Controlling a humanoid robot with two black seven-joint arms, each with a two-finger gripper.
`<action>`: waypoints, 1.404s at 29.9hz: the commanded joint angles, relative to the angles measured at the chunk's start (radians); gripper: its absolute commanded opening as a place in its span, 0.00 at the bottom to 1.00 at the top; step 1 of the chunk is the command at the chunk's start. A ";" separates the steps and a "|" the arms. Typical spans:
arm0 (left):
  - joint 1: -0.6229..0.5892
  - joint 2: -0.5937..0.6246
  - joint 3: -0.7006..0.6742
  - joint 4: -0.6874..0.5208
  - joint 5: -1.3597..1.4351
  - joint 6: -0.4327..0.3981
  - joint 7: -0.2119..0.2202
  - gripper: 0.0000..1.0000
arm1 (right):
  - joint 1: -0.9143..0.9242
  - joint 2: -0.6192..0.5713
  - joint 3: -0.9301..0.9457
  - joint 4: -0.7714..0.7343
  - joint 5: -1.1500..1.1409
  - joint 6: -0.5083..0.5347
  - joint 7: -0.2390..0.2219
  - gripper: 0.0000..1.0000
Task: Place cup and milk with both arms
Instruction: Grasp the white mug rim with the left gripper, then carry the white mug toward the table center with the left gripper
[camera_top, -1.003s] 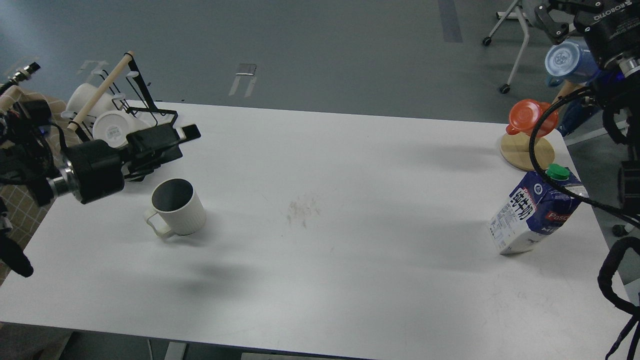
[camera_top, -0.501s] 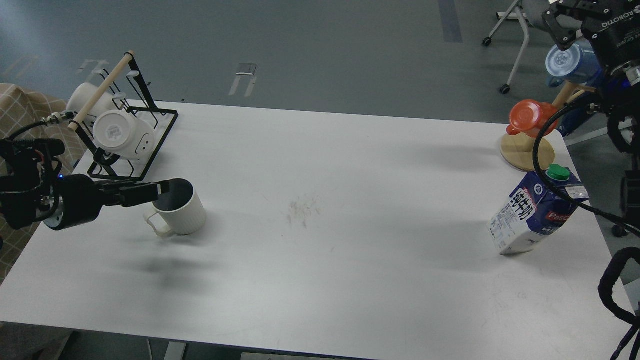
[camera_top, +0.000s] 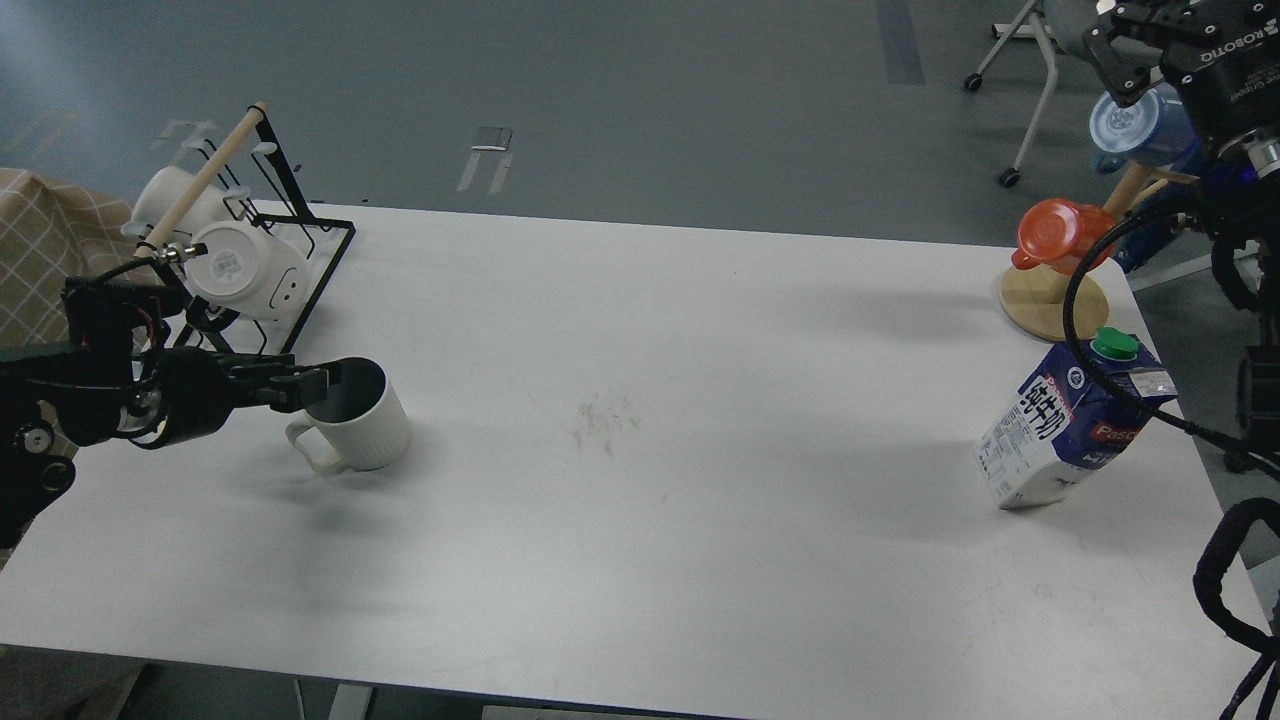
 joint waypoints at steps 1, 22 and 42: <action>-0.014 -0.007 0.026 0.006 0.000 0.001 -0.005 0.50 | 0.001 -0.004 0.000 -0.002 0.000 0.000 0.000 1.00; -0.121 -0.026 0.052 -0.101 -0.005 -0.049 0.021 0.00 | -0.030 -0.008 0.025 0.000 0.000 0.000 0.000 1.00; -0.327 -0.423 0.345 -0.243 0.185 -0.078 0.238 0.00 | -0.046 -0.011 0.086 0.003 0.000 0.000 0.000 1.00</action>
